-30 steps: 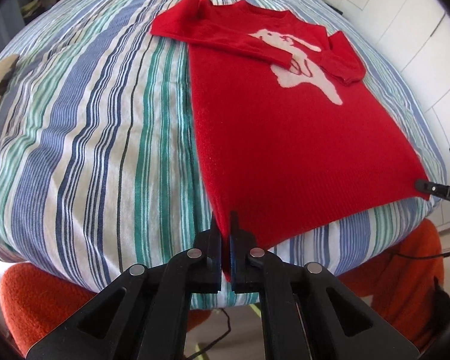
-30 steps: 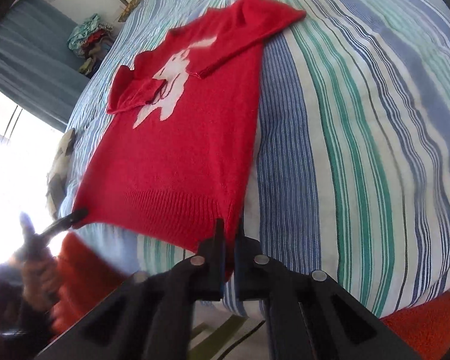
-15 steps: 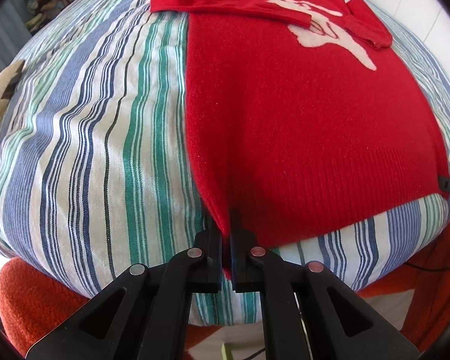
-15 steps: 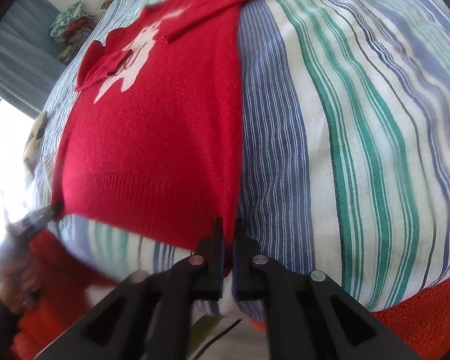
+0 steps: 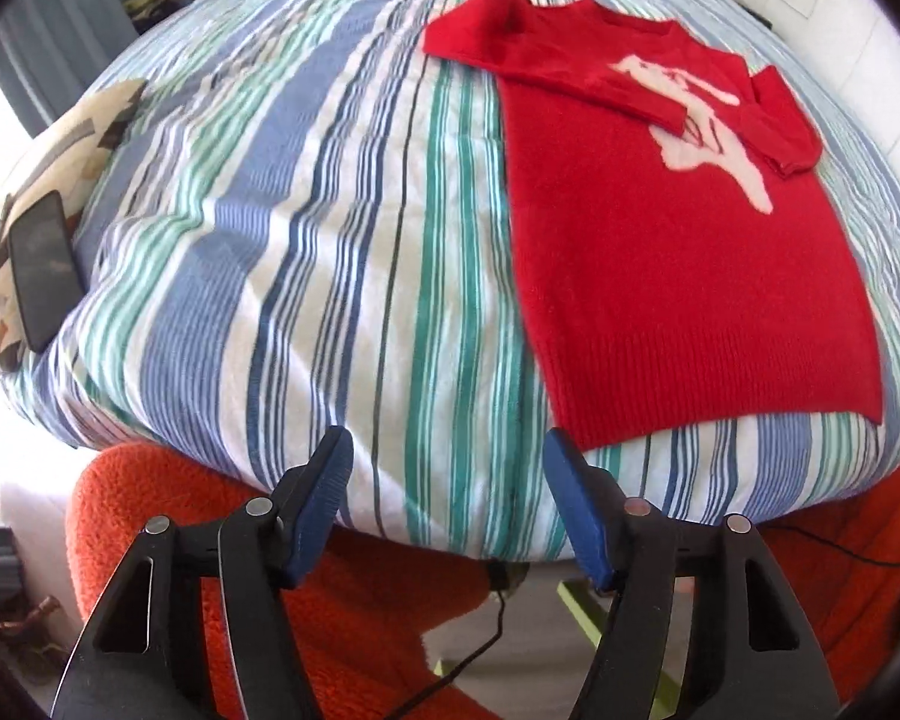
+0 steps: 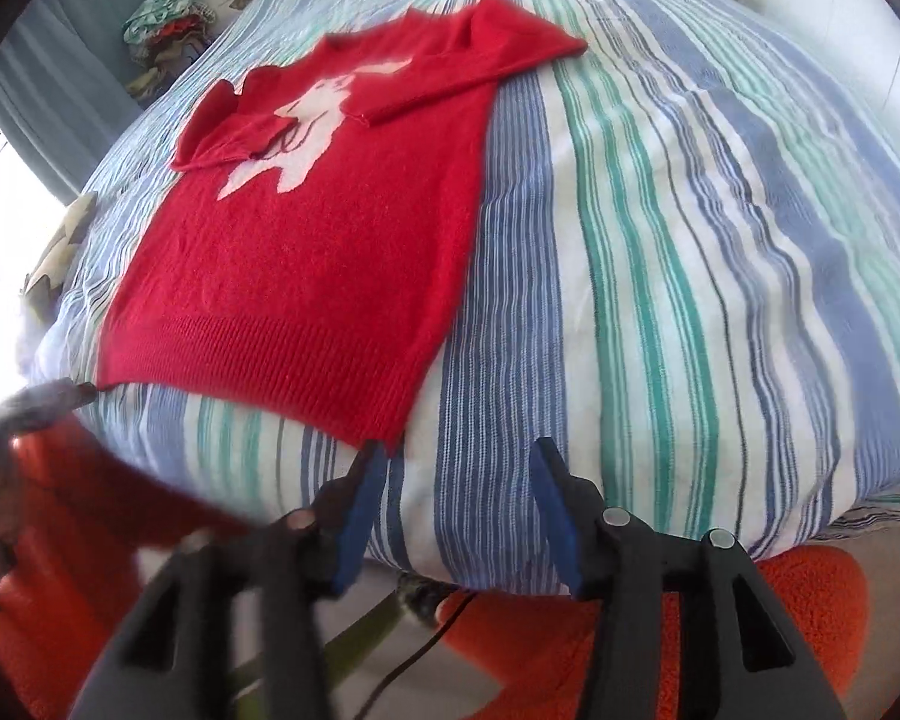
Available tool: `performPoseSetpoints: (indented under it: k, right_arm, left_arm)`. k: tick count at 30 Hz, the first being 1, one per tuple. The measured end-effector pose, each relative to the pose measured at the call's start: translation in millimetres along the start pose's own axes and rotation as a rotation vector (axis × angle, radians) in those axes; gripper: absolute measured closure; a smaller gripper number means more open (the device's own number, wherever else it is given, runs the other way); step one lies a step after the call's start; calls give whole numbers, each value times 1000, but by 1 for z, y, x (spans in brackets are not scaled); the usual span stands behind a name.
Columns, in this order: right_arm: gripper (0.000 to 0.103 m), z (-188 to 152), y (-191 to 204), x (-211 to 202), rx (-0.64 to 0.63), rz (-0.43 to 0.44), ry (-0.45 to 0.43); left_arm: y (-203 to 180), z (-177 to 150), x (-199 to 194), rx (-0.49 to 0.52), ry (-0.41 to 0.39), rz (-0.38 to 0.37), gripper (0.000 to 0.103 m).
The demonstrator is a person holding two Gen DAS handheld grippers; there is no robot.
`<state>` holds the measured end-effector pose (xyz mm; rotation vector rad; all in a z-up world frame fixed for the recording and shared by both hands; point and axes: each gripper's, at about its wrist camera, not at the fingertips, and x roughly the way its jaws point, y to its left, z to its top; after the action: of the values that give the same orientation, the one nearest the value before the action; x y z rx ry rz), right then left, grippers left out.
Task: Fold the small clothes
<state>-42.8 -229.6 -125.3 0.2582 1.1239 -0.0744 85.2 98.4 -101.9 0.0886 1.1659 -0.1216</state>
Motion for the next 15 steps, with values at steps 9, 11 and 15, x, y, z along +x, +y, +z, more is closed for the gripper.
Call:
performPoseSetpoints:
  k: [9, 11, 15]
  right_arm:
    - [53, 38, 40, 29, -117, 175, -63]
    - [53, 28, 35, 69, -114, 141, 68]
    - [56, 36, 33, 44, -167, 116, 90]
  left_arm:
    - [-77, 27, 50, 128, -52, -143, 22]
    - [-74, 11, 65, 162, -35, -126, 22]
    - [-58, -2, 38, 132, -88, -117, 13]
